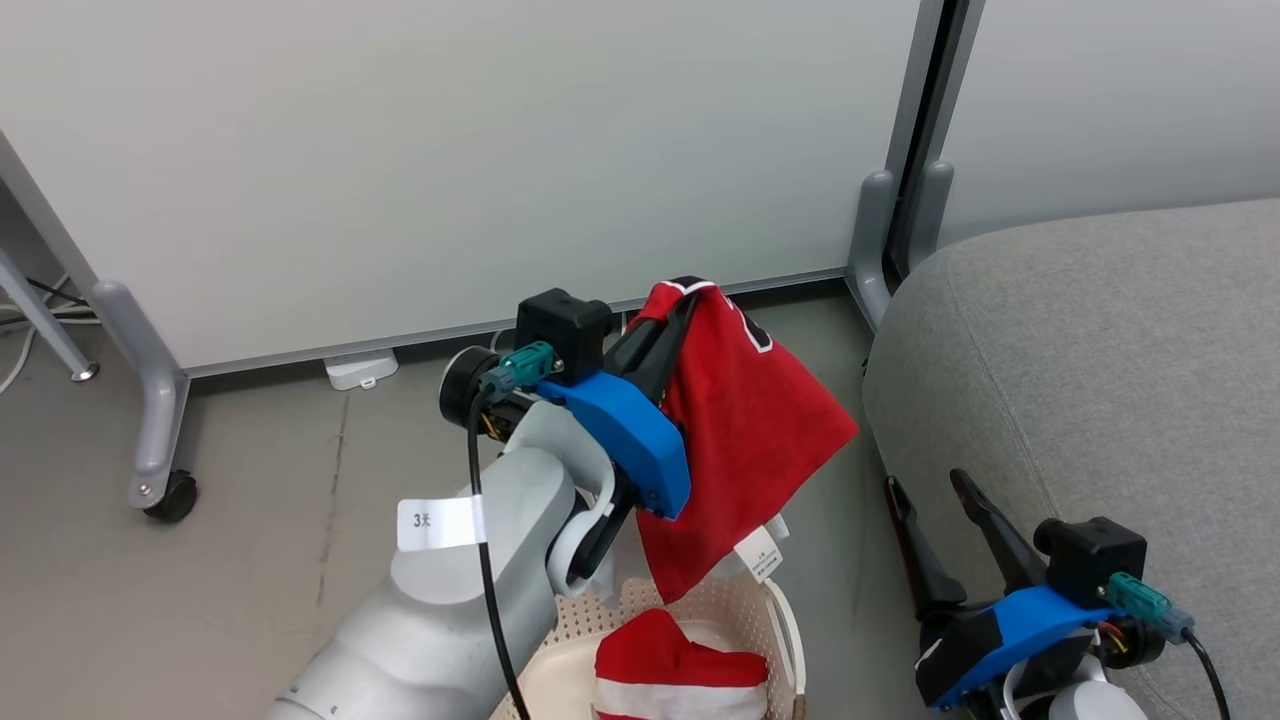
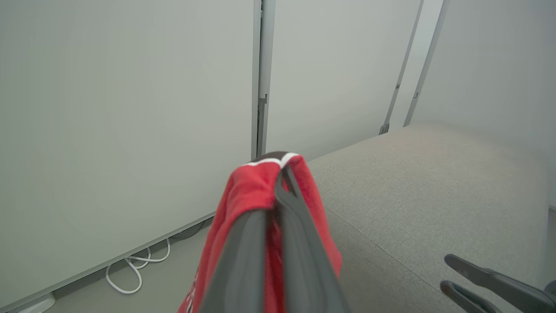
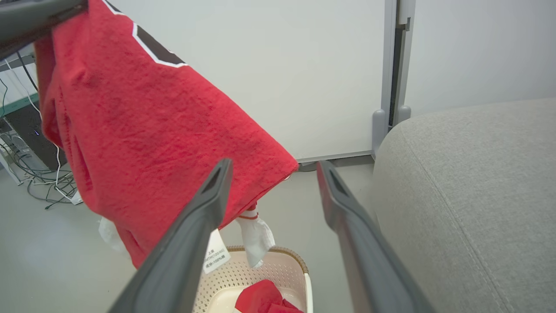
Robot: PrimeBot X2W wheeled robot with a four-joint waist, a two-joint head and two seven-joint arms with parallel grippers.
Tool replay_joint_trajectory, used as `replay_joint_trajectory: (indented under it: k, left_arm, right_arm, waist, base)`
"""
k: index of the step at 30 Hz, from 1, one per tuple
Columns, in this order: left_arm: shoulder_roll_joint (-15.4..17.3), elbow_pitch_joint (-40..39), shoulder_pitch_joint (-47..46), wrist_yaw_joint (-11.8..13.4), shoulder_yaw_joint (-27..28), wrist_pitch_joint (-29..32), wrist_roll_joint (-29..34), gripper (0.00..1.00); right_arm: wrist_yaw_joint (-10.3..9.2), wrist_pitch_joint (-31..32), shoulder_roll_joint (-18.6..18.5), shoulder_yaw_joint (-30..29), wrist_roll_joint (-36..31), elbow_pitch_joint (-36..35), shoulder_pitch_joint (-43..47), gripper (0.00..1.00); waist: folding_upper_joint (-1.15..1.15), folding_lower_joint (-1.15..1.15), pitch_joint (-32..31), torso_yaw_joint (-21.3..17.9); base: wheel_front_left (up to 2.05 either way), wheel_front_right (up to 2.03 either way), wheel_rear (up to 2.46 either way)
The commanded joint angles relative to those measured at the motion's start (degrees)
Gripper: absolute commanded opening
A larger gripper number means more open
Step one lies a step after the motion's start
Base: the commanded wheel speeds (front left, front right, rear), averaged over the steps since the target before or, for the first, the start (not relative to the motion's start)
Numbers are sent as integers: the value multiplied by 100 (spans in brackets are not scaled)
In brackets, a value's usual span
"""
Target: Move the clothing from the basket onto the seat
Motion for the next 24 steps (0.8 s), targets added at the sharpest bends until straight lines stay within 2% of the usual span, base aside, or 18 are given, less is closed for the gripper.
replay_joint_trajectory:
  k: [1, 9, 17, 24]
  left_arm:
    - [1, -3, -71, 26, -47, -28, -27, 0]
    - [2, 119, -170, 72, -253, -105, -162, 0]
    - [1, 206, -212, 100, -442, -144, -307, 0]
    - [1, 212, -300, 106, -623, -171, -426, 0]
  right_arm:
    - [3, 7, -20, 6, 15, -30, 71, 100]
    - [3, 63, -20, 151, 44, -76, 12, 100]
    - [3, 193, -21, 1046, 272, -1, -460, 100]
    - [3, 194, -22, 1783, 530, 538, -1109, 100]
  waist:
    - [0, 1, 6, -8]
    - [0, 1, 47, -71]
    - [0, 1, 90, -133]
    - [0, 1, 127, -91]
  base:
    - [0, 0, 0]
    - [0, 0, 0]
    - [0, 0, 0]
    - [0, 0, 0]
